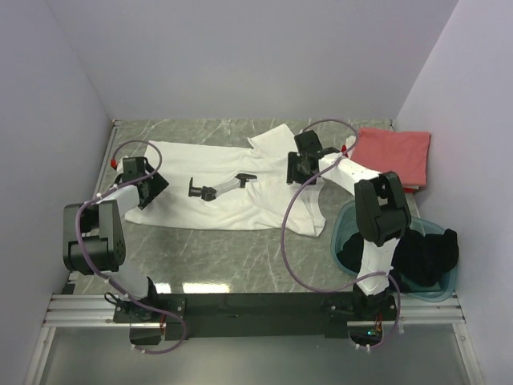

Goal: Fold and stack the t-shirts
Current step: Fold the tshirt

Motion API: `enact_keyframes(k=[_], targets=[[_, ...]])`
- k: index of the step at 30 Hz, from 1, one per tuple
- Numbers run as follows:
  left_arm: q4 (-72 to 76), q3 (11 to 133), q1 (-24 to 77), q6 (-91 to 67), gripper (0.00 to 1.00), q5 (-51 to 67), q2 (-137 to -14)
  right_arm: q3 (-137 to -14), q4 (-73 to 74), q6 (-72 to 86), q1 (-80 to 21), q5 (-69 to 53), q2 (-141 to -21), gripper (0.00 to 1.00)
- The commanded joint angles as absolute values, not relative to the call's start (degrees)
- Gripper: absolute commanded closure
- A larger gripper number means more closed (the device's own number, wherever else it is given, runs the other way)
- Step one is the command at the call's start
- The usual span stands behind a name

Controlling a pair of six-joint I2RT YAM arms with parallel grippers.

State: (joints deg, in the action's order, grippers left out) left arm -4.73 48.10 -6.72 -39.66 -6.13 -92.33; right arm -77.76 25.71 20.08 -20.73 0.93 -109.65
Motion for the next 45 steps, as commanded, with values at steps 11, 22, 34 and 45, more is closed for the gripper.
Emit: enact_keyframes(k=[11,22,34,45], targets=[[-1.6,47.6,-9.1,-38.9,0.21,-1.9,-92.6,-79.5,27.9,19.5,-20.4,0.2,-115.0,0.47],[-1.3,46.5,-11.3,-38.6,0.20,-0.6,-91.9,-78.9,28.3,19.2,-20.5,0.4,-114.6,0.74],[-1.1,46.1,-12.2,-38.5,0.20,-0.4,-92.1,-77.3,28.3,19.2,-20.2,2.6,-111.5,0.68],[-1.0,46.0,-12.4,-38.1,0.20,-0.4,-92.4,-75.6,27.4,18.5,-20.3,0.7,-109.5,0.68]])
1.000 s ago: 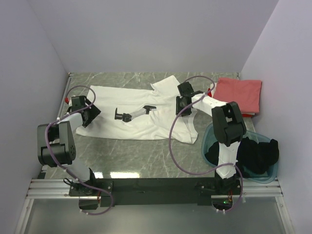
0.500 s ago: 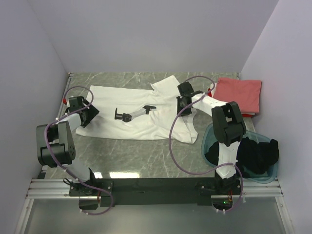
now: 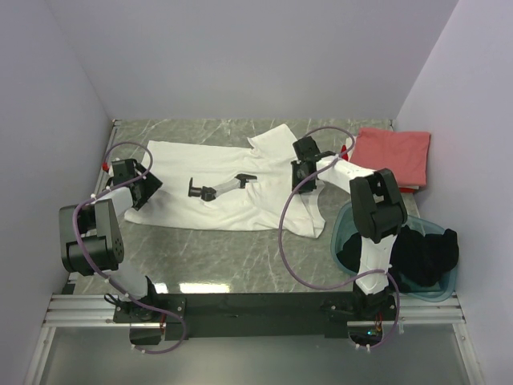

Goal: Fold and stack the t-shirts
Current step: Fold the tshirt

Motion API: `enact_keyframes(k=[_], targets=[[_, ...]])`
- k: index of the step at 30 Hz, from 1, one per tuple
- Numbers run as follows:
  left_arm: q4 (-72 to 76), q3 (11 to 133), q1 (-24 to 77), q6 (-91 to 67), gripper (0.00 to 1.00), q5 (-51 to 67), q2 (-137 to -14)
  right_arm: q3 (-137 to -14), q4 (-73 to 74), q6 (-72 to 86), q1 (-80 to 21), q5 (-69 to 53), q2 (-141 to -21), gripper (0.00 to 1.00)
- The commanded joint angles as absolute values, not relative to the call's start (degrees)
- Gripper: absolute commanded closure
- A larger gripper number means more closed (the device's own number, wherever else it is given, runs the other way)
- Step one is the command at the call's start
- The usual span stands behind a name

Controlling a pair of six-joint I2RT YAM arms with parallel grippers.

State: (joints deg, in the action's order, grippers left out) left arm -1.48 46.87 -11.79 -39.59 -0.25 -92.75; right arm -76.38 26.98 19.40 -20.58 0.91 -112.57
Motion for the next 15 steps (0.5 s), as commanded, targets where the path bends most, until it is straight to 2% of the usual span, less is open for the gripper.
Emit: enact_keyframes(k=[1,15], targets=[[-1.0,46.0,-12.3,-38.2,0.20,-0.4,-92.4,-75.5,27.5,18.6,-20.3,0.8,-109.4,0.68],[-0.6,45.6,-12.7,-38.1,0.20,0.6,-92.6,-74.8,27.0,17.5,-20.3,0.3,-107.0,0.65]])
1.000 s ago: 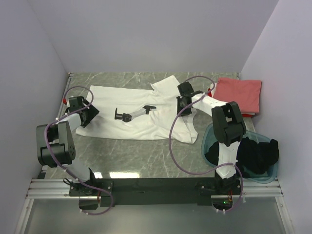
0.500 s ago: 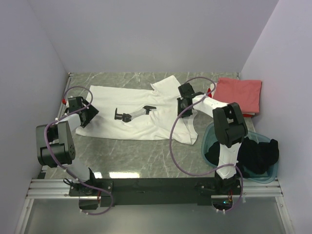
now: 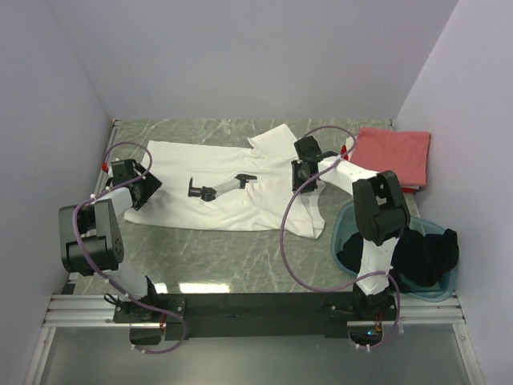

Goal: Fold and stack the t-shirts
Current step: Fold the tshirt

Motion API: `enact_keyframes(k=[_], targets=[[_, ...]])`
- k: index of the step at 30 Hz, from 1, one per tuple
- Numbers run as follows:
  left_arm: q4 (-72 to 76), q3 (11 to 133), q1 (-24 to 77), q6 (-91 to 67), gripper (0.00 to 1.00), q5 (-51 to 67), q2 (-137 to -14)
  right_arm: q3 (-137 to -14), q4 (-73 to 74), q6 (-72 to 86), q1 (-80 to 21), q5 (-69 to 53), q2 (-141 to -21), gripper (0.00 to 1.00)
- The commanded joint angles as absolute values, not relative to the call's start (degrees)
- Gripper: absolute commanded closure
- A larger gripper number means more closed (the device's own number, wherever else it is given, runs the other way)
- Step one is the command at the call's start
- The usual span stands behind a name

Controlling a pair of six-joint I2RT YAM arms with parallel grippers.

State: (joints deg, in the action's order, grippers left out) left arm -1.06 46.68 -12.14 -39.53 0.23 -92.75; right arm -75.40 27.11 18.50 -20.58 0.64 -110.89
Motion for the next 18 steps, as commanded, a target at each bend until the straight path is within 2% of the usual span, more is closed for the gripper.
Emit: enact_keyframes(k=[1,18], targets=[[-0.6,45.6,-12.7,-38.1,0.20,0.6,-92.7,-74.8,27.0,17.5,-20.3,0.2,-107.0,0.65],[-0.6,45.7,-12.7,-37.7,0.20,1.1,-93.0,-75.8,27.0,17.0,-20.4,0.2,-109.4,0.66]])
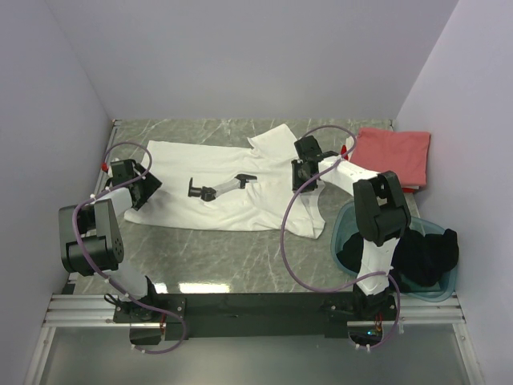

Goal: Fold and stack the t-shirts
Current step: Fold the tshirt

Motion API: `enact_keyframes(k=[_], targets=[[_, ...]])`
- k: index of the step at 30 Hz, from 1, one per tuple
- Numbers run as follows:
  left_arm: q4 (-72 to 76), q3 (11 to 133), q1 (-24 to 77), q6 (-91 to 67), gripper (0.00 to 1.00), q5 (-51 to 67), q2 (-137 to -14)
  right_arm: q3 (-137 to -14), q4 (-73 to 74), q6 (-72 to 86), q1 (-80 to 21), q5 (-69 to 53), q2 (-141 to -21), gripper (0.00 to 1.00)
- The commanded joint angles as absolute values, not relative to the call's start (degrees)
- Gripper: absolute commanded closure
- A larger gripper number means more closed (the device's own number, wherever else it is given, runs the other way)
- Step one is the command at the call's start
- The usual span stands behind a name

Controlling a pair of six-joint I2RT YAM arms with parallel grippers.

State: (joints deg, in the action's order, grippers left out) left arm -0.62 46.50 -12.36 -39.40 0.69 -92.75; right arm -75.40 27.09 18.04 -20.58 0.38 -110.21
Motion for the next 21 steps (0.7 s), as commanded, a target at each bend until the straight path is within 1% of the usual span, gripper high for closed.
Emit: enact_keyframes(k=[1,11,21], targets=[[-0.5,45.6,-12.8,-37.8,0.20,1.1,-93.1,-75.7,27.0,17.0,-20.3,0.2,-109.5,0.65],[-0.4,45.6,-12.7,-37.6,0.20,1.1,-93.1,-75.9,26.8,17.0,-20.3,-2.2,-110.8,0.67],[-0.4,45.5,-12.8,-37.7,0.20,1.4,-93.4,-76.6,27.3,17.2,-20.4,-0.5,-111.4,0.69]])
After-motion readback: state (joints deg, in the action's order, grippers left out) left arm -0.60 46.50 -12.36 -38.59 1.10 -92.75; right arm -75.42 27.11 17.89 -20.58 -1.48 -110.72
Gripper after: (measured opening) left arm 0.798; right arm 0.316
